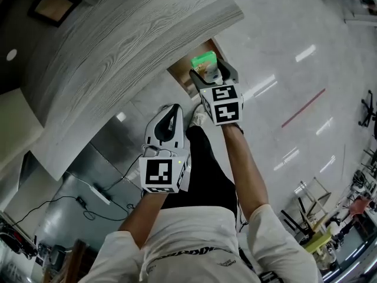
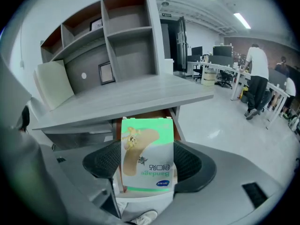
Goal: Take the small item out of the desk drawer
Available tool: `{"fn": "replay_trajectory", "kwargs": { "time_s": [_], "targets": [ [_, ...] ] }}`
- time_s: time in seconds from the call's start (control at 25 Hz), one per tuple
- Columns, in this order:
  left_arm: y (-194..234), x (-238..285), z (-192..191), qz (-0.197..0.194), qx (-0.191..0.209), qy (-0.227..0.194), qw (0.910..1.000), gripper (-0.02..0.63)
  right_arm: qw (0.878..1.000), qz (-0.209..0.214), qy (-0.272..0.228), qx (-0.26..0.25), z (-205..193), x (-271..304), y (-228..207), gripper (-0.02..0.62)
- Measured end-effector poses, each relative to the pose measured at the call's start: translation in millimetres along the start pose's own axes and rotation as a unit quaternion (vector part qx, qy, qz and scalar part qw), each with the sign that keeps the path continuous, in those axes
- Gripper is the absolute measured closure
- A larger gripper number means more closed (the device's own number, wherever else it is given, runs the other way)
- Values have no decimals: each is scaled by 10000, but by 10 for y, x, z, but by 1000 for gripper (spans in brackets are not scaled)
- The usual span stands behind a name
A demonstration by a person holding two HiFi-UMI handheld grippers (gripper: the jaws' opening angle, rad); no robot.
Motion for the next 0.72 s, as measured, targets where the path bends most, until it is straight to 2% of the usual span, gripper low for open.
{"fn": "replay_trajectory", "kwargs": {
  "time_s": [0.72],
  "targets": [
    [-18,-339,537,91,390,-264,9988,589,9963,-114,-829,174,523,-880,272,224]
  ]
}}
Point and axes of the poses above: the fingertips, and each gripper's own axes: x forward along the fingers, y to its left, z out of its top, the point moved 2 cm from there along -x, backward along the fingers, and after that the axes turned 9 degrees about z, right-handed, at the moved point
